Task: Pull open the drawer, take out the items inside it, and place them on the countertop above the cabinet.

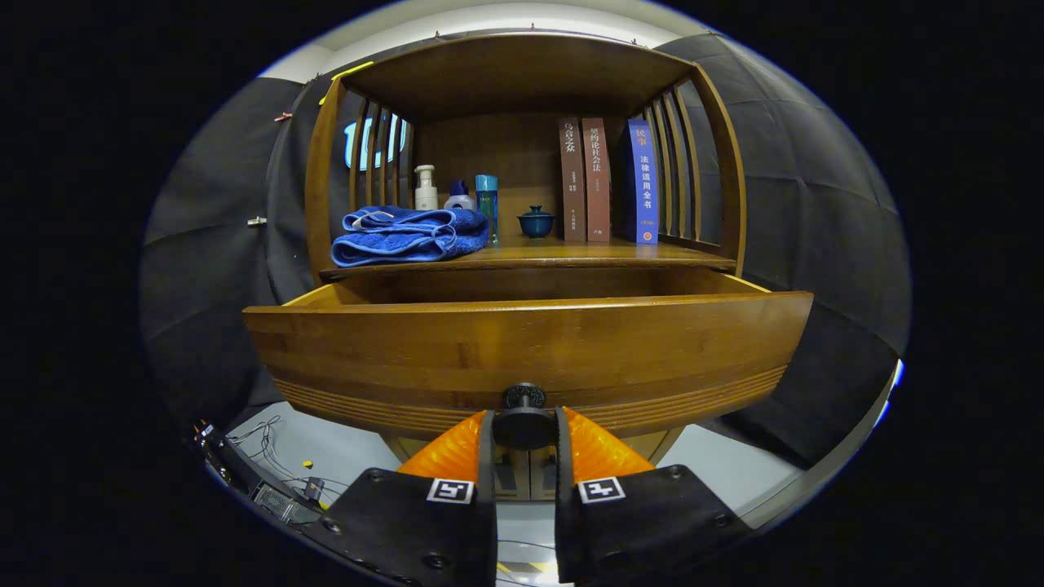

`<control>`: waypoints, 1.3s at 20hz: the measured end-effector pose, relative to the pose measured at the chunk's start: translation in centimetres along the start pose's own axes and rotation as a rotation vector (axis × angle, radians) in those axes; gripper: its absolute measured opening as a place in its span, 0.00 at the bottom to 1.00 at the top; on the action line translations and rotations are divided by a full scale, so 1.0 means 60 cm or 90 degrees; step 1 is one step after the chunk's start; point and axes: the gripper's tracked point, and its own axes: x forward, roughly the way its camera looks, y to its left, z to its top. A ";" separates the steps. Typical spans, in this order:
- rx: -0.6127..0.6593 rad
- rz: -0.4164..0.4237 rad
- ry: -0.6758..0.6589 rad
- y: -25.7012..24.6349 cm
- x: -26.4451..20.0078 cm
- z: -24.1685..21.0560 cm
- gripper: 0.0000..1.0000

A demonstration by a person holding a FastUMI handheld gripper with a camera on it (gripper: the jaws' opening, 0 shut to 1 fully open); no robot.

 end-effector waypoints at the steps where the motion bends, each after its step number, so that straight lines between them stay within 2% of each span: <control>1: 0.001 0.003 0.000 0.000 -0.011 -0.003 0.32; 8: -0.021 0.008 0.004 -0.004 -0.034 -0.028 0.32; 10: -0.020 0.014 0.007 -0.001 -0.036 -0.028 0.38; 16: -0.024 0.047 0.061 -0.012 -0.059 -0.055 0.99; 19: -0.006 0.045 0.035 -0.031 -0.085 -0.010 0.99; 22: -0.037 0.063 0.003 -0.032 -0.113 0.056 0.99; 26: -0.038 0.123 -0.024 -0.008 -0.144 0.149 0.98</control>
